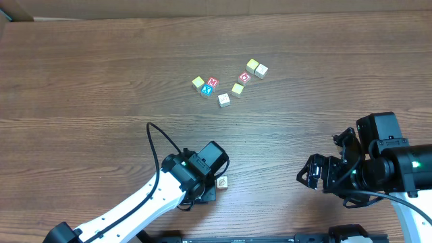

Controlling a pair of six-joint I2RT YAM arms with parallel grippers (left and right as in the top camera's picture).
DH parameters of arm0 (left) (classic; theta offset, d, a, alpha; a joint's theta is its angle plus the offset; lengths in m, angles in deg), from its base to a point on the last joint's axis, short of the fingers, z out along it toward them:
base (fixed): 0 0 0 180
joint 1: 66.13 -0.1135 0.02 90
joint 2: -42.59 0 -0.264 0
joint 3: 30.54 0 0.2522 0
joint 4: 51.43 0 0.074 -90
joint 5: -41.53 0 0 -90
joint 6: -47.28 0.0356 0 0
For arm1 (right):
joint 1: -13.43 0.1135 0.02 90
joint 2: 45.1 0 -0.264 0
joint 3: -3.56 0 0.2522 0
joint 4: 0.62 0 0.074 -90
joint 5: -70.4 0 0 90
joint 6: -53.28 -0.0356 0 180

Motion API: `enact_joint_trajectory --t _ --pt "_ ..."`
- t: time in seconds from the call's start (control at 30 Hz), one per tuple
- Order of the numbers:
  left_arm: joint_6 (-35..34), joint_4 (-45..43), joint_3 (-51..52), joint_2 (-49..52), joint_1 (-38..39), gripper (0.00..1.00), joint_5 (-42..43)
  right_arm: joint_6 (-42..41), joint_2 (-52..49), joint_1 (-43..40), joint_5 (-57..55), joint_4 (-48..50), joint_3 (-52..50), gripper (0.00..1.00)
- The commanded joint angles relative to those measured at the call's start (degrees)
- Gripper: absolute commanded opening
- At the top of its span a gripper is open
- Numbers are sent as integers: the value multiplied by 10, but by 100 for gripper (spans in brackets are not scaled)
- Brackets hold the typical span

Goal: Flip 3 blocks
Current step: 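Set the S block down beside the leaf block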

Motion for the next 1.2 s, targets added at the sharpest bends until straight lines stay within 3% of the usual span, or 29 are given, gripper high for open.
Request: enact_joint_trajectory --t 0.0,0.33,0.47,0.6,1.17 --pt "17 -21 14 -7 0 6 17 3 5 3 4 4 11 100" --pt "26 -70 21 23 -1 13 -17 3 5 3 4 2 11 100" --pt "27 -97 21 55 -10 12 -15 3 5 3 4 0 11 100" --pt "26 -108 21 86 -17 4 -13 4 5 3 4 -2 11 100" --pt "26 -141 21 96 -19 6 -13 3 5 3 4 -2 11 100"
